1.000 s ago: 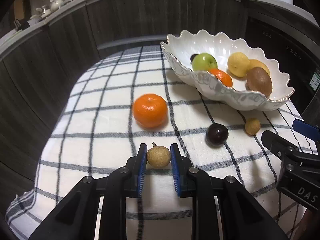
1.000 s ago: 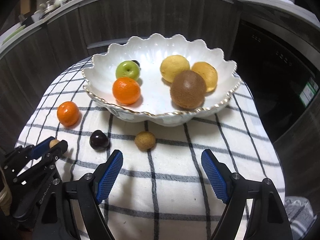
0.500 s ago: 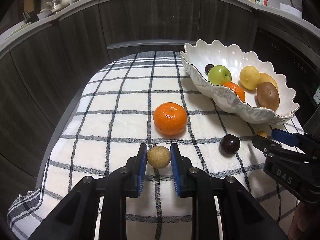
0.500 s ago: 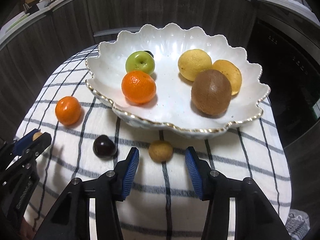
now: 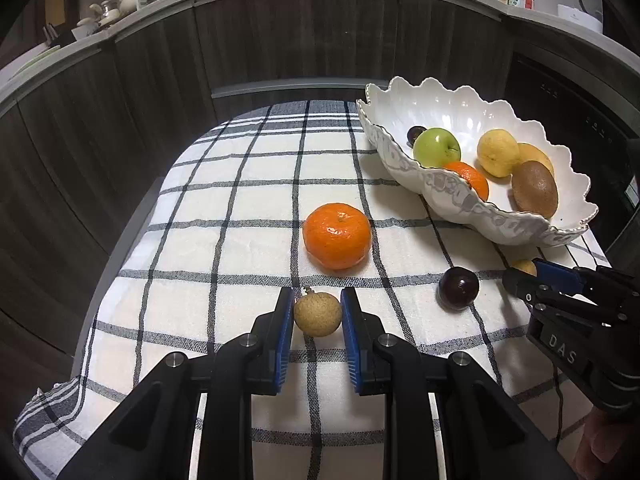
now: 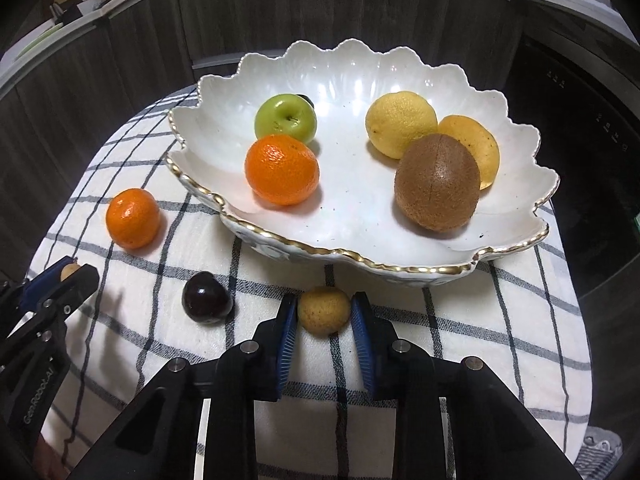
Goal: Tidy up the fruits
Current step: 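Carry both small tan fruits over the bowl with both tools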
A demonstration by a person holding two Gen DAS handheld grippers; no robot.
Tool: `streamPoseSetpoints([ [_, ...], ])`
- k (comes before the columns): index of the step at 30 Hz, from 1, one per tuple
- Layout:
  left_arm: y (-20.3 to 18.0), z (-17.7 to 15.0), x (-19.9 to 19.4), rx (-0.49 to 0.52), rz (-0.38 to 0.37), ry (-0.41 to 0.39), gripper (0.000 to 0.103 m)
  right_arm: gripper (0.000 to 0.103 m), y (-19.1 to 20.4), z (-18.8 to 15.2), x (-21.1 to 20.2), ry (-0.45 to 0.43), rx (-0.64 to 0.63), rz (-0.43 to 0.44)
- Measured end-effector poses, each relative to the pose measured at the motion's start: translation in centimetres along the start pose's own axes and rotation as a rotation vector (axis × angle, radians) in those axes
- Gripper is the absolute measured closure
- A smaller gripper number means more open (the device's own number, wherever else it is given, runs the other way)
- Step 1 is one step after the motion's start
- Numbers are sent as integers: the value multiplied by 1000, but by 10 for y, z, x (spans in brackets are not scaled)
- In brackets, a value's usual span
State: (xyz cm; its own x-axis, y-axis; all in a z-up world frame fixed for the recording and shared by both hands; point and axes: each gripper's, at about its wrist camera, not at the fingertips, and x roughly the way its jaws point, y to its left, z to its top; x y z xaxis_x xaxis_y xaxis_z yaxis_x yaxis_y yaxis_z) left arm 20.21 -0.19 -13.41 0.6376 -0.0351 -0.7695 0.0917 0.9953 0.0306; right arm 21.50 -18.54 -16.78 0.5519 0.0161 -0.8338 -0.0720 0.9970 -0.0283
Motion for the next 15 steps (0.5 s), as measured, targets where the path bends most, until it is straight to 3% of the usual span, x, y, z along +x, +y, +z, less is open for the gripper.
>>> streamPoseSetpoints([
  [15,-18,4,-21,35,-58,-23,79,74,-4,-15,-43,-8,22,62],
])
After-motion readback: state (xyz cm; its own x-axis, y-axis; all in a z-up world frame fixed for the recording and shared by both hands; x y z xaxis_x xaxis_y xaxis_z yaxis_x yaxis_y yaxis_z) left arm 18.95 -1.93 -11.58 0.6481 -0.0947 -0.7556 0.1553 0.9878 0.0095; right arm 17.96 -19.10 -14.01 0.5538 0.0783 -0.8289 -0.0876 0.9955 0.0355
